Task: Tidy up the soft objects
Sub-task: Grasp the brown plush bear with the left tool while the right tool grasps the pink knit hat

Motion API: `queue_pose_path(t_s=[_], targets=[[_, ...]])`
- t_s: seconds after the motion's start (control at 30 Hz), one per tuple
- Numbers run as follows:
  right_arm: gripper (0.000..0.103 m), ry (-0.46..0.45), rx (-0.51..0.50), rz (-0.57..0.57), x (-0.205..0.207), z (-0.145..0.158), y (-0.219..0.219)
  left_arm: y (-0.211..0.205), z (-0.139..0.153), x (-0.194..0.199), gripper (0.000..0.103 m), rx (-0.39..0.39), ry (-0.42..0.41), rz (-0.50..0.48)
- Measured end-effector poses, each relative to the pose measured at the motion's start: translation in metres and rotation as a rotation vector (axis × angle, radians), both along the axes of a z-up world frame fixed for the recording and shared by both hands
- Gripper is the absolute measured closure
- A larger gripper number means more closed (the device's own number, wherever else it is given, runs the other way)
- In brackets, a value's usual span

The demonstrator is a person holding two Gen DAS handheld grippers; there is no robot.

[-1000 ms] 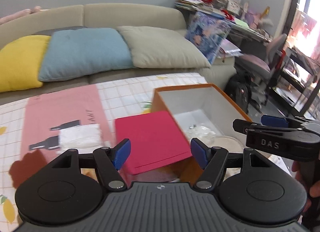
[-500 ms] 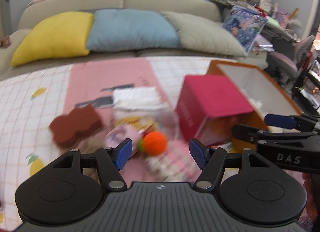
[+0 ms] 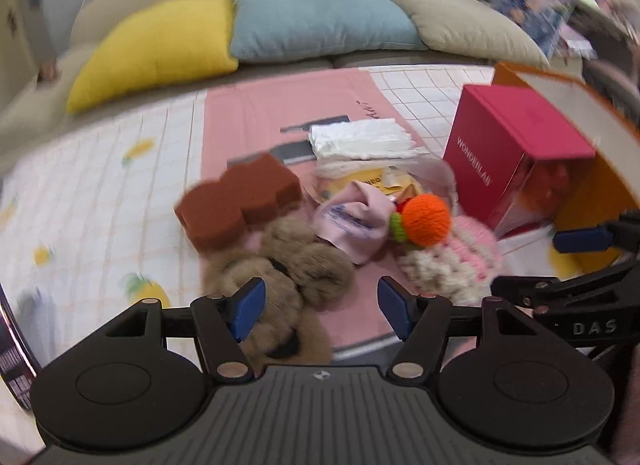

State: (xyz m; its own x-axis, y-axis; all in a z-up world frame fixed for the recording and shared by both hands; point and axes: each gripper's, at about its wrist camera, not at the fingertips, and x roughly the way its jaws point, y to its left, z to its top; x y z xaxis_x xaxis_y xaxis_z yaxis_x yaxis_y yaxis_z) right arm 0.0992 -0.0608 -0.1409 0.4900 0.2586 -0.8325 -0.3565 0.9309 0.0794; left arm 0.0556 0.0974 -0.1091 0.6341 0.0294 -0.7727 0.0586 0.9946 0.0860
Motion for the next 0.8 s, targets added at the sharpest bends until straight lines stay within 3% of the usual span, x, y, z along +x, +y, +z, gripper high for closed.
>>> queue_pose_path(t_s=[0.1,0.17,0.37,0.63,0.8], targets=[[0.008,0.059,0.005,0.007,0.006,-0.009,0.004,-0.01,-0.013,0.002,0.027,0.216,-0.052,-0.06],[0.008,0.08,0.008,0.015,0.009,-0.015,0.008,-0.012,-0.023,0.006,0.024,0.282,-0.04,-0.116],[0.006,0.127,0.011,0.006,0.022,-0.032,0.018,-0.004,-0.048,0.023,0.023,0.301,0.024,-0.057],[0.008,0.128,0.004,0.012,0.035,-0.048,0.025,-0.001,-0.065,0.027,0.013,0.295,0.052,-0.052],[0.022,0.127,-0.037,0.035,0.034,-0.059,0.028,0.001,-0.072,0.029,0.011,0.276,0.05,-0.029]])
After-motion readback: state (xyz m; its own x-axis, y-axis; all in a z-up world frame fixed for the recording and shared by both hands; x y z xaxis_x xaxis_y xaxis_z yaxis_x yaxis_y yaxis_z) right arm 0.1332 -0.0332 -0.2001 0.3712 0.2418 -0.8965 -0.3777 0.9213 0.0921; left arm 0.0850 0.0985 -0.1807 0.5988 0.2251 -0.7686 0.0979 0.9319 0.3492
